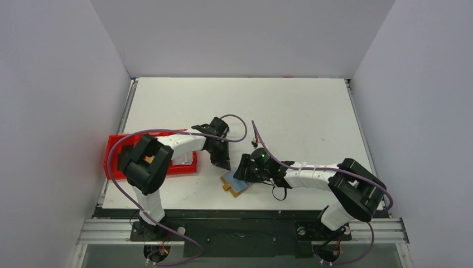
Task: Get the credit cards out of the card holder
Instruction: Remove the credit card from the card holder.
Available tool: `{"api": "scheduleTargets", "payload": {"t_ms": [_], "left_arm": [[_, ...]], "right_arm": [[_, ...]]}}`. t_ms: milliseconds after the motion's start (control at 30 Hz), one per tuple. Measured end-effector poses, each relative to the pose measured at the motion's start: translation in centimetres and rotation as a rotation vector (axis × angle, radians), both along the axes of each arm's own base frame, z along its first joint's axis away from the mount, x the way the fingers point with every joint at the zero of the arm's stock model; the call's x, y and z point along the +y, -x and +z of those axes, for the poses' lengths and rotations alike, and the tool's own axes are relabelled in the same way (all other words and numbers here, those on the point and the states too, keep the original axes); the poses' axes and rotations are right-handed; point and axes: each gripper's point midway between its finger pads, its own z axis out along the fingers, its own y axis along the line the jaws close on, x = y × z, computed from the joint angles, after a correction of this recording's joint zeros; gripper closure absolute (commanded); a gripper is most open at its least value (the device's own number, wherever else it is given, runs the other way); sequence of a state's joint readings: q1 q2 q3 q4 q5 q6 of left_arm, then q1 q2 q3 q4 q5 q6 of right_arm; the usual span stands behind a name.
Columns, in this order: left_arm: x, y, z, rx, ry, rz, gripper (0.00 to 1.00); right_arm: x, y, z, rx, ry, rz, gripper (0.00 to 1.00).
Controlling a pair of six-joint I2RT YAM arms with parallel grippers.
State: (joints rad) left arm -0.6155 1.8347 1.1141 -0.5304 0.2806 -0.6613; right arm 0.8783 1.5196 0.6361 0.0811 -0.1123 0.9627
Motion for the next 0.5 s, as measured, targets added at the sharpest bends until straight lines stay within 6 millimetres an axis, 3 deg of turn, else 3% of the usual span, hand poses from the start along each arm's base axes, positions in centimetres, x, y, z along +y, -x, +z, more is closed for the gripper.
{"api": "scheduleTargets", "payload": {"t_ms": [133, 367, 500], "left_arm": [[-0.4, -0.5, 1.0, -0.015, 0.01, 0.001, 1.0], [-2.2, -2.5, 4.9, -0.091, 0.092, 0.003, 0.97], [-2.7, -2.5, 5.4, -0.086, 0.12, -0.005, 0.97]], "right_arm": [[0.3, -0.2, 0.1, -0.001, -0.014, -0.007, 0.5], [0.5, -0.4, 0.1, -0.006, -0.028, -0.013, 0.5], [0.6, -0.4, 0.1, -0.008, -0.03, -0.014, 0.5]]}}
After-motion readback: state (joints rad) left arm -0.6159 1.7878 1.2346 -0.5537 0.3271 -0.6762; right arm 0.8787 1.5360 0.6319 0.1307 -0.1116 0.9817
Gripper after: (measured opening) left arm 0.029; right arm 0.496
